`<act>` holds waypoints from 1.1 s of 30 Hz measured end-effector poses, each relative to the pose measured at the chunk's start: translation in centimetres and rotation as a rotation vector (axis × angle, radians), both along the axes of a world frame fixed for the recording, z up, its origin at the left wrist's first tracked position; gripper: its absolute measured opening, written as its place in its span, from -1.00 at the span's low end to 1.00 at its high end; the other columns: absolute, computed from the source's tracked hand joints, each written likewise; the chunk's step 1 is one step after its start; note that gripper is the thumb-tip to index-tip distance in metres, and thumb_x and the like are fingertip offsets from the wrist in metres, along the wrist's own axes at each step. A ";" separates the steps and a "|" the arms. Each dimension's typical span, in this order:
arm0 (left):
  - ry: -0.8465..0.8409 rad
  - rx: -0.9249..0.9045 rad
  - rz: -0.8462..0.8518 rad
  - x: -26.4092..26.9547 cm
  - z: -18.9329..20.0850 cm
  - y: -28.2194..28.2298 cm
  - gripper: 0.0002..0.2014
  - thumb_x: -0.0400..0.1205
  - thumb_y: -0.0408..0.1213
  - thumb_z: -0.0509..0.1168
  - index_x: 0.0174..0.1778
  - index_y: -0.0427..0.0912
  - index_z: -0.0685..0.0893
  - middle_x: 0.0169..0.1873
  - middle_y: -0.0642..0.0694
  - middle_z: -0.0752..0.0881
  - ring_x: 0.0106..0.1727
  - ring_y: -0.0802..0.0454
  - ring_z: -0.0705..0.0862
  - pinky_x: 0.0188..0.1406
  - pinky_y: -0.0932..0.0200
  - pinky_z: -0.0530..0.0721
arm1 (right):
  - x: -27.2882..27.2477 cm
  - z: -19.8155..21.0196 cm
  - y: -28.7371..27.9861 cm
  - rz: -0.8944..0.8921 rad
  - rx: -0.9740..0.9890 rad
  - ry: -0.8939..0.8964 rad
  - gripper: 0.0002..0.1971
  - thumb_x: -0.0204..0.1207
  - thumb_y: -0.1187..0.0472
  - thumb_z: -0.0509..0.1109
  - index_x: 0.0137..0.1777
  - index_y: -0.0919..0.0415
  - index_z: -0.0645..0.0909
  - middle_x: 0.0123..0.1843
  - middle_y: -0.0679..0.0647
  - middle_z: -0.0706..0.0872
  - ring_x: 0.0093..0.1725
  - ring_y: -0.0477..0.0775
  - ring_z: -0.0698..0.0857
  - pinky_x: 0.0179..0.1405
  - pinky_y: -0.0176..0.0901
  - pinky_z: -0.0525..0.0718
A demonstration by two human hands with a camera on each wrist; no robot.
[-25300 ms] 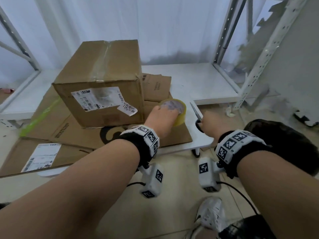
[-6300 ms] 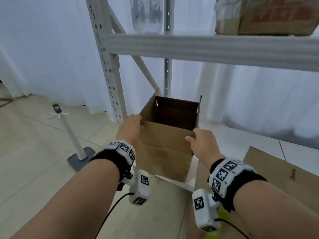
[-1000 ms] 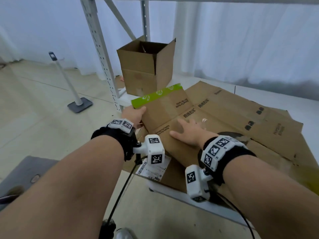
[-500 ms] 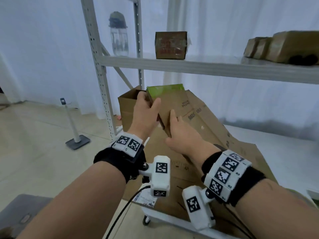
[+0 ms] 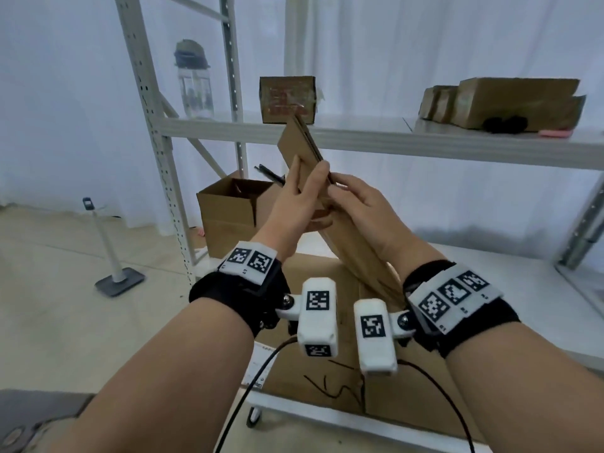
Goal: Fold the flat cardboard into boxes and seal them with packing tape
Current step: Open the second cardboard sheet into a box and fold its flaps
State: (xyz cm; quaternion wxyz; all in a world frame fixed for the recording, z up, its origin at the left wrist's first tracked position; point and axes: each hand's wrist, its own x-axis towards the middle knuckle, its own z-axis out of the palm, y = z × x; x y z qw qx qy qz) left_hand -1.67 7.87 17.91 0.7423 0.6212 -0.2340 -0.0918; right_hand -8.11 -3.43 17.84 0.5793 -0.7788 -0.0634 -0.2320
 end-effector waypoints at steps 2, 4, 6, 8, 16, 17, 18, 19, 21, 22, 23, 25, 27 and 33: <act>-0.052 -0.002 0.032 -0.4 0.1 -0.8 -0.28 0.63 0.12 0.28 0.67 0.12 0.13 0.07 -0.04 0.76 0.04 0.06 0.78 0.05 -0.05 0.78 | -0.4 0.3 -0.8 -0.047 0.011 -0.026 -0.80 0.70 0.01 0.26 0.20 -0.05 0.66 0.02 -0.19 0.79 0.06 -0.22 0.75 0.17 -0.21 0.71; -0.105 -0.007 0.051 -0.8 0.3 -1.5 -0.36 0.65 0.09 0.26 0.63 0.05 0.25 0.01 -0.01 0.76 0.02 0.13 0.77 0.03 -0.02 0.79 | -0.3 0.2 -1.4 -0.089 -0.031 -0.033 -0.75 0.68 -0.07 0.25 0.17 -0.01 0.69 0.03 -0.13 0.80 0.09 -0.13 0.76 0.24 -0.03 0.71; -0.136 -0.022 0.059 -1.0 0.4 -1.8 -0.46 0.66 0.07 0.25 0.54 -0.03 0.38 -0.03 -0.02 0.77 0.00 0.10 0.79 0.00 -0.01 0.80 | -0.4 0.2 -1.5 -0.095 -0.015 -0.019 -0.70 0.66 -0.11 0.26 0.14 0.04 0.69 0.01 -0.10 0.81 0.06 -0.10 0.77 0.23 0.01 0.71; -0.153 -0.019 0.068 -1.1 0.4 -1.9 -0.51 0.66 0.05 0.26 0.44 -0.11 0.46 -0.03 -0.05 0.78 -0.06 0.06 0.81 -0.05 -0.02 0.81 | -0.5 0.3 -1.7 -0.090 0.000 -0.012 -0.69 0.67 -0.12 0.25 0.04 0.05 0.72 -0.05 -0.09 0.82 0.00 -0.10 0.78 0.17 -0.06 0.72; -0.206 0.031 0.127 -0.4 0.0 -2.0 -0.58 0.67 0.03 0.27 0.32 -0.19 0.52 0.05 -0.20 0.73 -0.06 -0.05 0.81 -0.16 -0.01 0.82 | 0.1 0.0 -1.5 -0.131 -0.076 -0.015 -0.61 0.72 -0.10 0.17 -0.21 0.02 0.70 -0.23 0.10 0.74 -0.21 -0.03 0.69 -0.13 -0.12 0.68; -0.207 0.037 0.135 -0.3 -0.1 -1.9 -0.57 0.68 0.01 0.26 0.33 -0.21 0.52 0.07 -0.22 0.72 -0.03 -0.04 0.80 -0.16 0.01 0.82 | 0.3 -0.1 -1.4 -0.137 -0.093 -0.008 -0.62 0.72 -0.08 0.17 -0.21 0.02 0.70 -0.25 0.03 0.74 -0.22 -0.01 0.70 -0.10 -0.07 0.71; -0.207 0.044 0.143 -0.2 -0.2 -1.9 -0.56 0.69 -0.01 0.25 0.36 -0.23 0.50 0.11 -0.23 0.70 -0.01 -0.03 0.79 -0.17 0.03 0.82 | 0.5 -0.1 -1.4 -0.141 -0.111 -0.005 -0.65 0.73 -0.05 0.18 -0.14 0.05 0.72 -0.22 0.03 0.76 -0.18 0.03 0.73 -0.03 0.00 0.76; -0.203 0.058 0.148 0.0 -0.2 -1.8 -0.55 0.69 -0.04 0.25 0.40 -0.26 0.48 0.13 -0.24 0.69 0.01 -0.04 0.78 -0.18 0.03 0.81 | 0.8 -0.1 -1.4 -0.144 -0.134 -0.001 -0.68 0.73 -0.01 0.20 0.00 0.13 0.73 -0.15 0.07 0.79 -0.12 0.08 0.77 0.04 0.08 0.77; -0.196 0.110 0.142 0.1 -0.3 -1.5 -0.56 0.70 -0.16 0.25 0.45 -0.27 0.41 0.13 -0.26 0.67 0.03 -0.11 0.77 -0.14 -0.04 0.82 | 1.2 -0.3 -1.3 -0.143 -0.180 0.017 -0.69 0.72 0.10 0.25 0.29 0.27 0.64 -0.10 0.23 0.81 -0.08 0.20 0.80 0.06 0.18 0.77; -0.197 0.145 0.132 0.1 -0.5 -1.4 -0.59 0.68 -0.23 0.25 0.44 -0.23 0.40 0.09 -0.25 0.69 0.03 -0.14 0.77 -0.12 -0.08 0.81 | 1.4 -0.6 -1.3 -0.144 -0.206 0.030 -0.70 0.69 0.16 0.28 0.33 0.29 0.61 -0.14 0.31 0.80 -0.10 0.27 0.80 0.05 0.21 0.77; -0.210 0.190 0.123 0.1 -0.7 -1.3 -0.63 0.65 -0.29 0.25 0.39 -0.17 0.43 0.05 -0.23 0.70 0.01 -0.14 0.77 -0.10 -0.10 0.81 | 1.4 -0.9 -1.2 -0.144 -0.231 0.043 -0.75 0.65 0.23 0.31 0.28 0.25 0.62 -0.21 0.35 0.79 -0.14 0.32 0.80 0.03 0.23 0.77; -0.234 0.263 0.111 0.1 -1.1 -0.9 -0.71 0.59 -0.37 0.25 0.23 -0.13 0.48 -0.02 -0.20 0.72 -0.04 -0.15 0.77 -0.10 -0.11 0.81 | 1.3 -1.5 -1.0 -0.142 -0.245 0.067 -0.81 0.56 0.31 0.36 0.13 0.12 0.63 -0.26 0.33 0.80 -0.17 0.29 0.82 0.05 0.24 0.77; -0.203 0.241 0.109 0.1 -1.3 -0.6 -0.75 0.57 -0.43 0.20 0.17 -0.25 0.53 -0.08 -0.27 0.72 -0.06 -0.25 0.76 -0.11 -0.17 0.81 | 1.4 -1.9 -0.7 -0.168 -0.217 0.078 -0.82 0.49 0.31 0.36 0.06 0.14 0.66 -0.24 0.28 0.81 -0.16 0.25 0.82 0.06 0.24 0.76; -0.135 0.037 0.112 -0.4 0.2 -0.2 -0.75 0.60 -0.53 0.06 0.14 -0.34 0.54 -0.08 -0.46 0.71 -0.09 -0.33 0.76 -0.12 -0.22 0.80 | 1.9 -0.2 0.2 -0.342 -0.239 -0.023 -0.79 0.50 0.27 0.26 -0.08 0.44 0.62 -0.20 0.35 0.75 -0.19 0.36 0.73 -0.10 0.25 0.75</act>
